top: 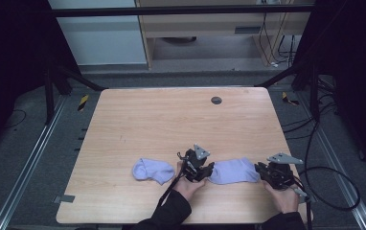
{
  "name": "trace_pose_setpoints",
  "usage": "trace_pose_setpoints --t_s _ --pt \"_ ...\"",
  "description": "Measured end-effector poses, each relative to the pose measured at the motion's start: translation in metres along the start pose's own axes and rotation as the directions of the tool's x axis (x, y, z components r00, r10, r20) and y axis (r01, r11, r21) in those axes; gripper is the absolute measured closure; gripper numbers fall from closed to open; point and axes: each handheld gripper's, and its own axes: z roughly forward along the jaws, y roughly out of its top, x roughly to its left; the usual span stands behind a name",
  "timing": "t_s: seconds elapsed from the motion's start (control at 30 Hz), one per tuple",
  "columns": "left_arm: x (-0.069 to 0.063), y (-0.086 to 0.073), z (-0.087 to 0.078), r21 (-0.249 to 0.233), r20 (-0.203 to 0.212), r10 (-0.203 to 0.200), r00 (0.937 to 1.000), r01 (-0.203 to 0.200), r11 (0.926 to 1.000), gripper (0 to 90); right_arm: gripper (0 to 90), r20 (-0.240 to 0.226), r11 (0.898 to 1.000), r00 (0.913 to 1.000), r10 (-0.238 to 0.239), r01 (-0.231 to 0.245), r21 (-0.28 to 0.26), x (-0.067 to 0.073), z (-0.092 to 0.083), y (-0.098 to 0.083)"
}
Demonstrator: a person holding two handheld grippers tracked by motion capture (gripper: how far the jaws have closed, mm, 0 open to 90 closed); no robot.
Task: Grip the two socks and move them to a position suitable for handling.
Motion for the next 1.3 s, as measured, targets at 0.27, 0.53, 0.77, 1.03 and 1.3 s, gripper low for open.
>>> trace_pose_setpoints --t_s 0.27,0.53,0.77,1.03,1.3 --pt "0.023 0.011 -0.037 -0.042 0.027 0.017 0.9995 -0.015 0.999 44.0 62.4 -0.079 0.995 0.9968 0.011 -0.018 -0.095 0.009 -0.007 0.014" --pt "0.058 0.008 -0.086 -0.078 -0.025 0.05 0.9984 -0.052 0.9956 40.3 54.0 -0.132 0.994 0.9905 -0.04 0.026 -0.109 0.029 -0.008 0.027" --pt "0.089 -0.007 -0.124 -0.122 -0.081 0.013 0.9966 -0.023 0.9922 39.5 50.1 -0.167 0.988 0.9806 -0.102 0.08 -0.134 0.054 -0.004 0.042" --pt "0.121 -0.033 -0.151 -0.135 -0.163 -0.039 0.9858 0.017 0.9907 39.0 48.9 -0.219 0.984 0.9653 -0.143 0.114 -0.139 0.084 0.007 0.06" --pt "0.144 -0.067 -0.168 -0.13 -0.232 -0.087 0.9689 0.058 0.9898 39.8 49.6 -0.273 0.974 0.9382 -0.212 0.18 -0.139 0.121 0.021 0.073"
